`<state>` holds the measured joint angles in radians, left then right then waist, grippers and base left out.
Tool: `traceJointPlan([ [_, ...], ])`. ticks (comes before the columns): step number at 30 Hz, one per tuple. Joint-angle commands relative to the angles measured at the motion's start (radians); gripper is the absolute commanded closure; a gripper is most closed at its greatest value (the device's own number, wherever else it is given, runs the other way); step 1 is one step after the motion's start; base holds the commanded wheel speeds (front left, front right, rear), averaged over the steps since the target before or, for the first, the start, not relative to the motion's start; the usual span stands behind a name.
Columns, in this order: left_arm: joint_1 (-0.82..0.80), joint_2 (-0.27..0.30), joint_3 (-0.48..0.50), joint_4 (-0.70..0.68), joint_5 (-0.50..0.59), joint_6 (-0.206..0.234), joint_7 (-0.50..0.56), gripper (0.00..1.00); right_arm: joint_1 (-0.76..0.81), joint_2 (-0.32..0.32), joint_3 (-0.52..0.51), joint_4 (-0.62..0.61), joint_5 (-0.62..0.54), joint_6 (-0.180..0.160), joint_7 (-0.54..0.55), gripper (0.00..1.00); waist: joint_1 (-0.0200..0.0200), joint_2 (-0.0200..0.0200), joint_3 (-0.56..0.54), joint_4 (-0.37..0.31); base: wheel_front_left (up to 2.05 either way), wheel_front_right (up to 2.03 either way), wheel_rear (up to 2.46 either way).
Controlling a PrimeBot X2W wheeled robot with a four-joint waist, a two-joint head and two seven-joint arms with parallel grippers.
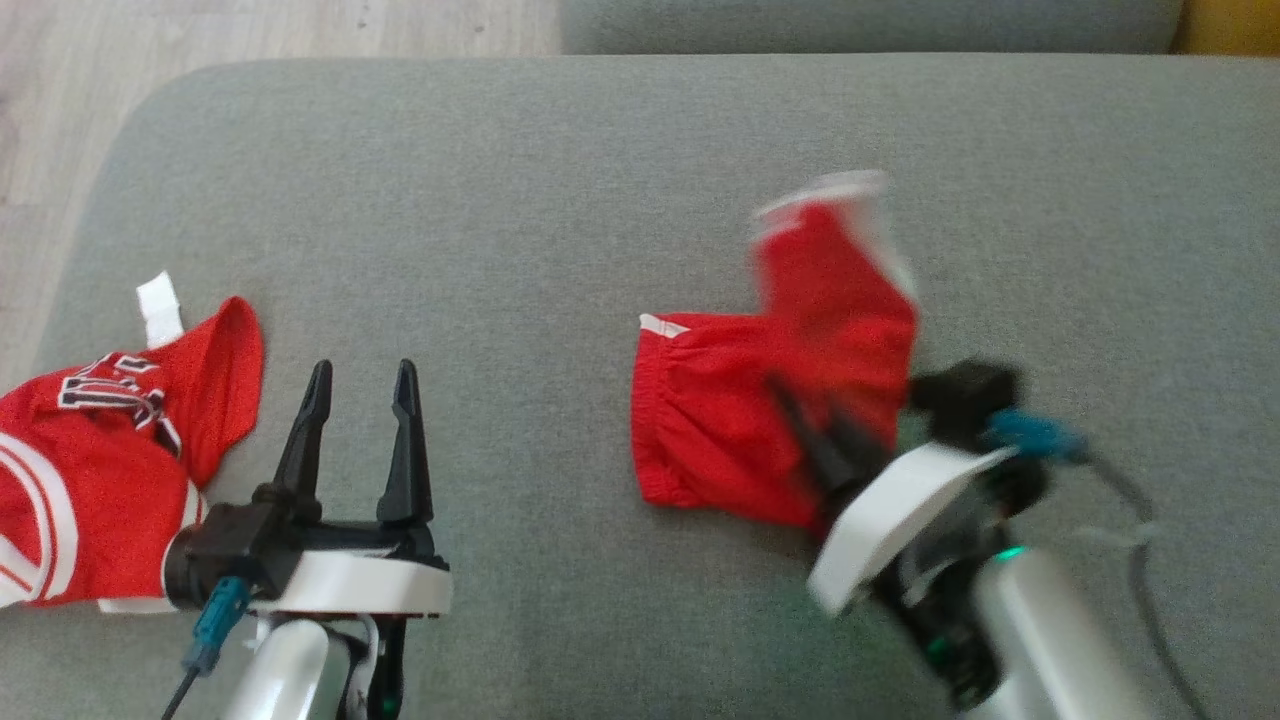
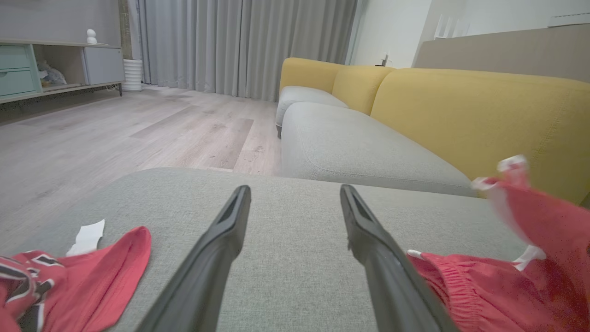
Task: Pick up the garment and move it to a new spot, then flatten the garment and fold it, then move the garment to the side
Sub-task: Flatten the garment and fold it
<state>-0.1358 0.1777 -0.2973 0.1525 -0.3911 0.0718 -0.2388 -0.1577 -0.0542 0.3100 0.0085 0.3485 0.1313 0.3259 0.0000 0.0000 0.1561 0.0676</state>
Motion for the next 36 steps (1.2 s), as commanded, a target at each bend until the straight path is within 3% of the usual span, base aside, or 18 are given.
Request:
traceJointPlan([
  [1, -0.016, 0.010, 0.026, -0.027, -0.009, 0.006, -0.004, 0.00, -0.014, 0.001, 0.088, -0.006, 0.037, -0.001, -0.001, 1.00, 0.0000, 0.0000, -0.004, 0.012, 0.00, 0.00, 0.00],
  [5, -0.011, 0.003, 0.021, -0.018, -0.015, 0.006, -0.005, 0.00, 0.012, 0.003, 0.211, 0.083, 0.095, -0.001, -0.017, 1.00, 0.0000, 0.0000, -0.005, 0.032, 0.00, 0.00, 0.00],
  [6, -0.010, 0.002, 0.020, -0.015, -0.017, 0.005, -0.005, 0.00, 0.016, 0.003, 0.233, 0.095, 0.116, -0.001, -0.032, 0.58, 0.0000, 0.0000, -0.003, 0.035, 0.00, 0.00, 0.00],
  [7, -0.010, 0.001, 0.019, -0.013, -0.018, 0.005, -0.006, 0.00, 0.018, 0.003, 0.248, 0.106, 0.133, -0.001, -0.049, 0.09, 0.0000, 0.0000, -0.003, 0.038, 0.00, 0.00, 0.00],
  [8, -0.009, 0.000, 0.018, -0.012, -0.018, 0.005, -0.006, 0.00, 0.016, 0.004, 0.263, 0.109, 0.144, -0.001, -0.071, 0.00, 0.0000, 0.0000, -0.001, 0.039, 0.00, 0.00, 0.00],
  [15, -0.014, 0.003, 0.018, -0.006, -0.013, 0.005, -0.012, 0.00, -0.035, -0.008, 0.273, 0.037, 0.117, -0.001, -0.236, 0.00, 0.0000, 0.0000, 0.008, 0.039, 0.00, 0.00, 0.00],
  [19, -0.015, 0.016, 0.025, -0.006, -0.001, 0.014, -0.014, 0.00, -0.050, -0.034, 0.152, -0.028, 0.024, -0.001, -0.304, 0.00, 0.0000, 0.0000, 0.000, 0.033, 0.00, 0.00, 0.00],
  [24, 0.001, 0.041, 0.039, -0.016, 0.008, 0.032, -0.011, 0.00, 0.000, -0.041, -0.071, -0.110, -0.089, -0.001, -0.308, 0.00, 0.0000, 0.0000, -0.022, 0.024, 0.00, 0.00, 0.00],
  [30, 0.037, 0.073, 0.054, -0.039, 0.011, 0.055, 0.014, 0.00, 0.096, -0.035, -0.239, -0.172, -0.140, -0.001, -0.269, 0.00, 0.0000, 0.0000, -0.053, 0.008, 0.00, 0.00, 0.00],
  [36, 0.099, 0.103, 0.057, -0.082, 0.015, 0.079, 0.061, 0.00, 0.214, -0.015, -0.299, -0.222, -0.153, -0.001, -0.233, 0.00, 0.0000, 0.0000, -0.094, -0.014, 0.00, 0.00, 0.00],
])
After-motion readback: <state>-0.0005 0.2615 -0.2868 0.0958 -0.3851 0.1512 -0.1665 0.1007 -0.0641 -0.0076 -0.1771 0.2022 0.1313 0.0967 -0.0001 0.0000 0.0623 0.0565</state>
